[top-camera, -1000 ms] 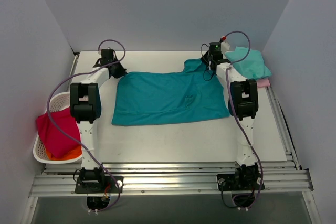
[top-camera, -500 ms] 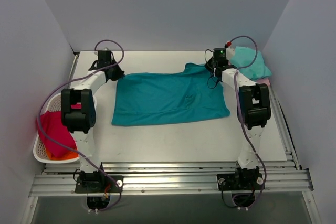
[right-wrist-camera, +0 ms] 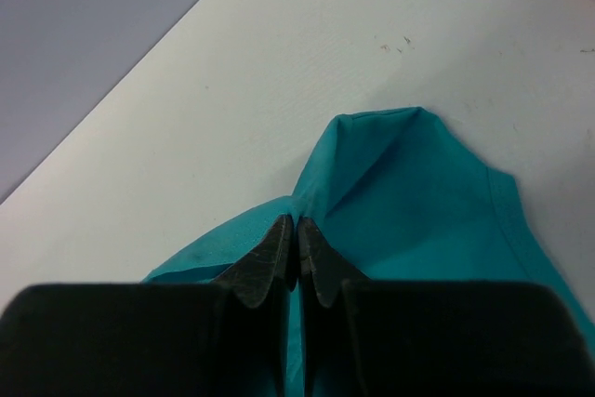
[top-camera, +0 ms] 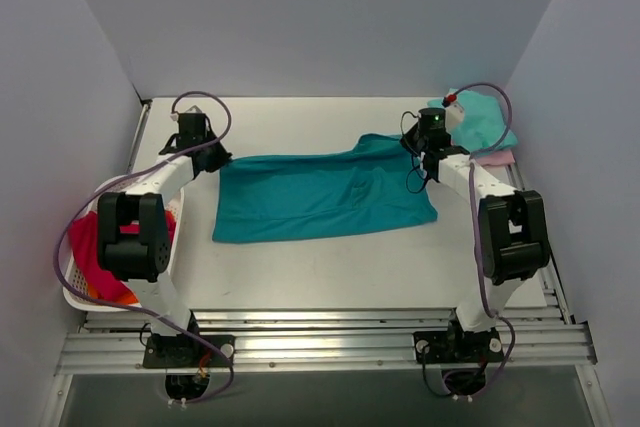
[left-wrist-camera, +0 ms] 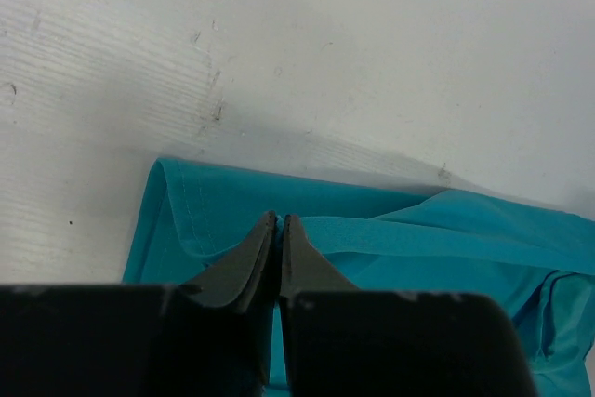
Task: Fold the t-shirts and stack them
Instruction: Fold the other side of the tshirt into a rectangle
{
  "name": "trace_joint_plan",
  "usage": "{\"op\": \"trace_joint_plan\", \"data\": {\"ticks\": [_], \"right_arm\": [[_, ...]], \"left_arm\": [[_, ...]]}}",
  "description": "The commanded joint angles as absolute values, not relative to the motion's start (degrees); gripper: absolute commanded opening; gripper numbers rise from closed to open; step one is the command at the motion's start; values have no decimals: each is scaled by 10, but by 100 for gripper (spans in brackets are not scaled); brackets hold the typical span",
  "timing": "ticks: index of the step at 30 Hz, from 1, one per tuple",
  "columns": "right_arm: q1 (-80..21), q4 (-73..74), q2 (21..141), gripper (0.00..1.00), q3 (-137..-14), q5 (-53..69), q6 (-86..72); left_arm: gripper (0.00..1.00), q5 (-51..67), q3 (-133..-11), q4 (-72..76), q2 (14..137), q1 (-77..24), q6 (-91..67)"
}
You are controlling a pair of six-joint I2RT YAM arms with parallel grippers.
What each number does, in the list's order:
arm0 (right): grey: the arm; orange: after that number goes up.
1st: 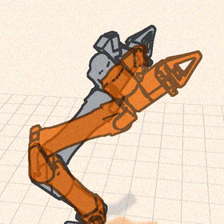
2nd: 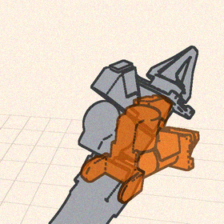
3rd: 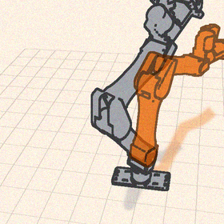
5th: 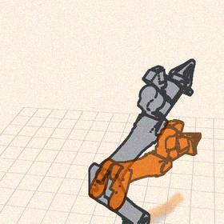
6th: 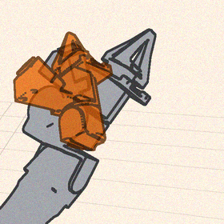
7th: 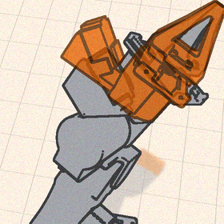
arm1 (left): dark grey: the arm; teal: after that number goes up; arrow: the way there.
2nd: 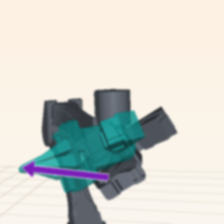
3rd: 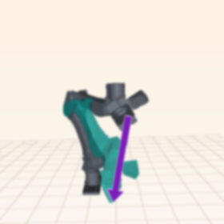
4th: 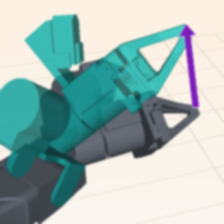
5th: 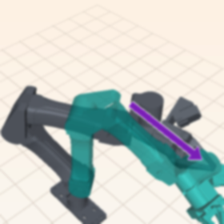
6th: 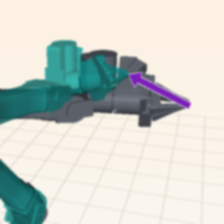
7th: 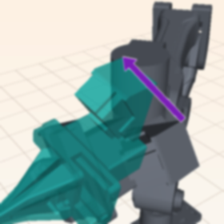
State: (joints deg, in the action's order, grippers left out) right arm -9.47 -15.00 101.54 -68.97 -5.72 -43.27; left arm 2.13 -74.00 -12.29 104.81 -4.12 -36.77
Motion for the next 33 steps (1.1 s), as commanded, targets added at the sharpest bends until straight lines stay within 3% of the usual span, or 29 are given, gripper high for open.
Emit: {"op": "trace_joint_plan", "data": {"ticks": [1,16,17,18,19,20,21,25,33], "right_arm": [[-100,-165,963,0,-662,-77,-432],[-122,-183,798,0,-424,-127,-461],[-125,-189,795,1,-407,-134,-467],[-126,-198,796,16,-390,-136,-473],[-127,-201,799,40,-362,-140,-485],[-127,-206,802,74,-350,-145,-490],[-127,-207,806,91,-341,-148,-492],[-127,-193,800,95,-332,-162,-502],[-128,-153,747,95,-366,-187,-504]], "left_arm": [[2,6,-724,-98,997,-46,-358],[3,-90,-571,-86,873,-98,-366],[10,-105,-548,-84,867,-106,-371],[16,-120,-536,-85,860,-119,-377],[28,-151,-526,-91,855,-123,-397],[58,-166,-506,-95,849,-126,-408],[69,-179,-498,-100,845,-128,-417],[93,-238,-481,-142,817,-127,-469],[95,-265,-496,-163,740,-127,-462]]}}
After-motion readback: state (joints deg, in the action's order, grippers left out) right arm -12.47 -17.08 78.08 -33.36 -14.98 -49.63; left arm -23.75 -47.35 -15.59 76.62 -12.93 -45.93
